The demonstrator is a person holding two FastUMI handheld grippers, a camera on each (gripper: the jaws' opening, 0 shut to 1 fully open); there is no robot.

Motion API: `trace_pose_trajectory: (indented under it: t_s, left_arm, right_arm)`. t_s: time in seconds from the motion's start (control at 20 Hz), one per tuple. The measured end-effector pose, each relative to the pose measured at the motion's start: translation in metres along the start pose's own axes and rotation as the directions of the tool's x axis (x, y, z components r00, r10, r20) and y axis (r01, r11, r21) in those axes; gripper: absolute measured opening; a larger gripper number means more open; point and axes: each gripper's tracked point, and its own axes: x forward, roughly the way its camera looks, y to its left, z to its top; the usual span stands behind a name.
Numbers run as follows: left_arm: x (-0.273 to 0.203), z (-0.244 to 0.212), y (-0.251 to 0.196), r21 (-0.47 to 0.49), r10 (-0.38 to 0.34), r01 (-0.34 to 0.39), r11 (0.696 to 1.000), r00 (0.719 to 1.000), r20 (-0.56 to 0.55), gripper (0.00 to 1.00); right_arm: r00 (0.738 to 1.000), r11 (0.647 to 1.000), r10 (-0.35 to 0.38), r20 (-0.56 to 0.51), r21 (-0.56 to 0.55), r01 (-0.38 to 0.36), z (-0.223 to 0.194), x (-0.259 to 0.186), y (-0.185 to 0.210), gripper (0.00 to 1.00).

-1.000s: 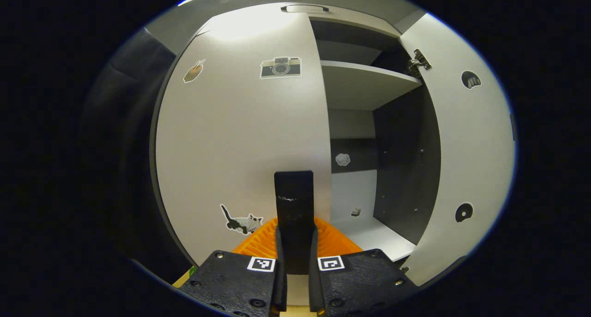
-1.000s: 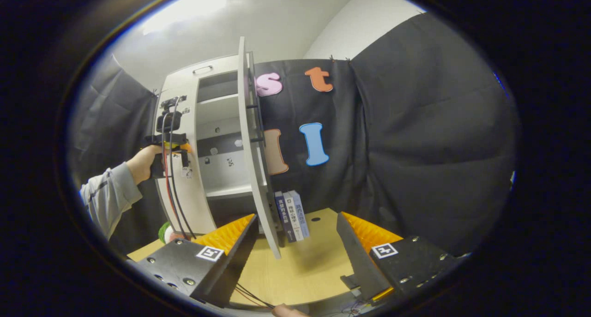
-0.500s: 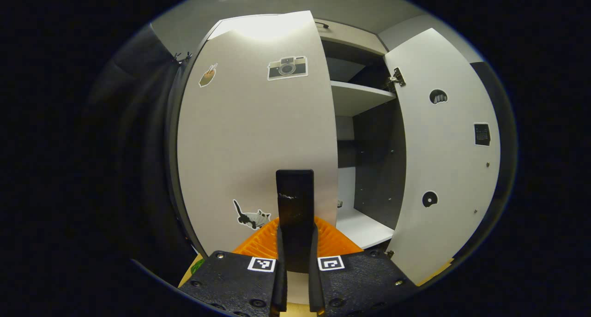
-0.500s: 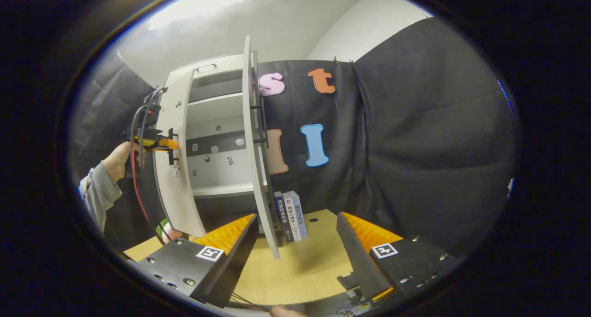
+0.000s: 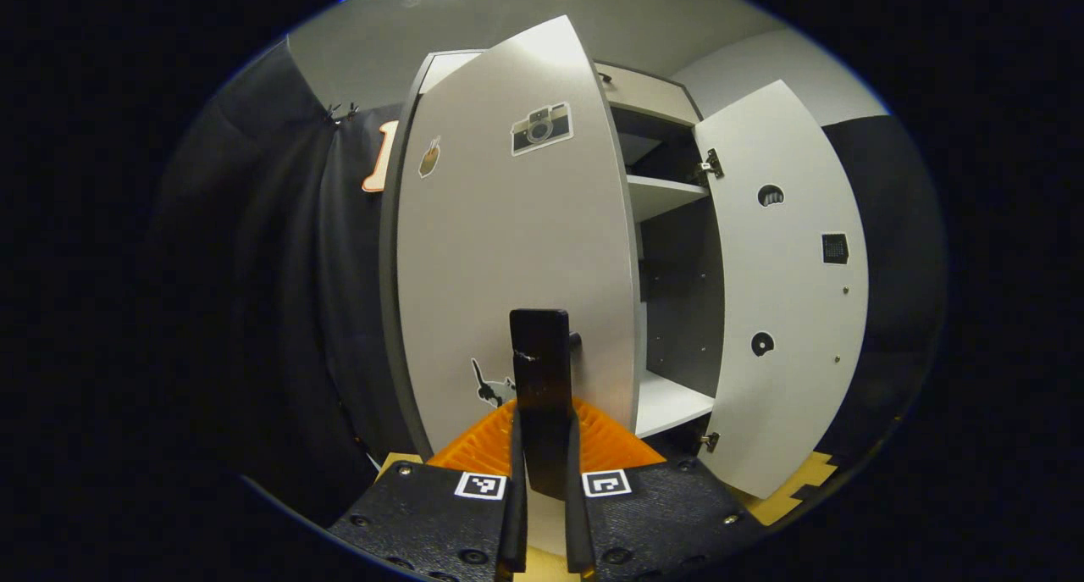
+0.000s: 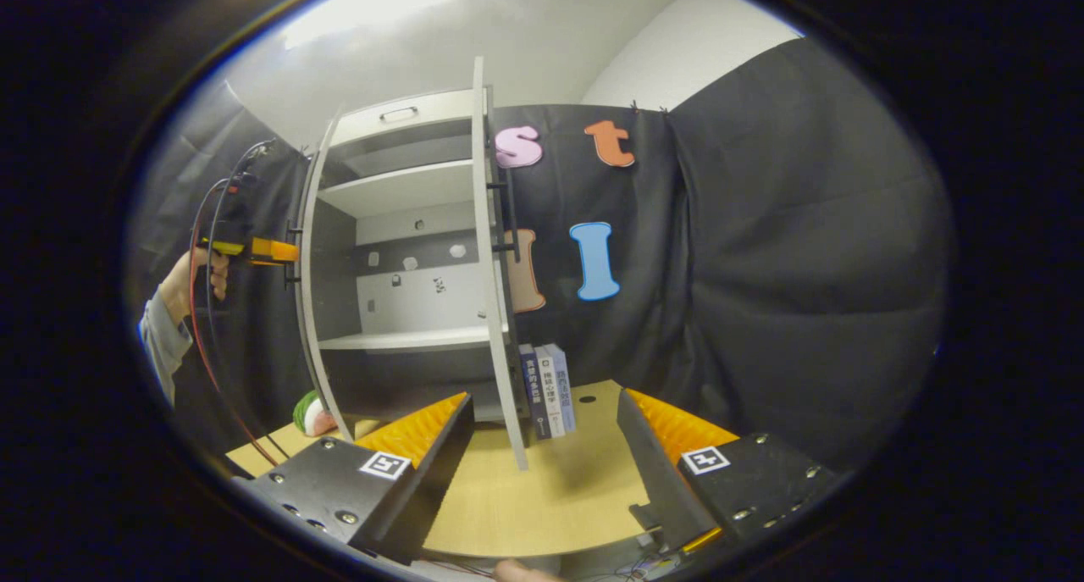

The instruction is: Open the right door of the double-door shoe cabinet with the right hand, and open the left door with the left hand.

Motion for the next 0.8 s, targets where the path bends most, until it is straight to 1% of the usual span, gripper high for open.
trace_pose_trajectory:
  t_s: [0.2, 0.3, 0.55, 0.6, 0.75, 0.8]
  left_arm:
    - [-0.003, 0.001, 0.006, 0.004, 0.007, -0.007, 1.000, 1.000, 0.014, 0.18]
    - [-0.005, 0.002, 0.007, -0.017, 0.013, -0.013, 1.000, 1.000, 0.018, 0.18]
    - [-0.011, 0.003, 0.025, 0.016, 0.064, -0.064, 0.998, 0.998, 0.026, 0.18]
    - [-0.012, 0.003, 0.029, 0.014, 0.071, -0.071, 0.997, 0.997, 0.027, 0.15]
    - [-0.015, 0.002, 0.034, -0.004, 0.090, -0.090, 0.996, 0.996, 0.029, 0.13]
    - [-0.016, 0.003, 0.037, -0.008, 0.097, -0.097, 0.995, 0.995, 0.029, 0.11]
  right_arm:
    - [1.000, 1.000, 0.025, -0.005, -0.004, -0.025, -0.002, 0.002, 0.017, 1.00]
    - [0.999, 0.999, 0.039, -0.019, -0.014, -0.040, -0.006, 0.004, 0.027, 1.00]
    - [0.997, 0.997, 0.062, -0.036, -0.033, -0.064, -0.012, 0.009, 0.044, 1.00]
    - [0.997, 0.997, 0.064, -0.039, -0.033, -0.065, -0.013, 0.009, 0.046, 1.00]
    - [0.997, 0.997, 0.068, -0.042, -0.024, -0.069, -0.013, 0.011, 0.053, 1.00]
    - [0.997, 0.997, 0.071, -0.041, -0.024, -0.072, -0.013, 0.010, 0.056, 1.00]
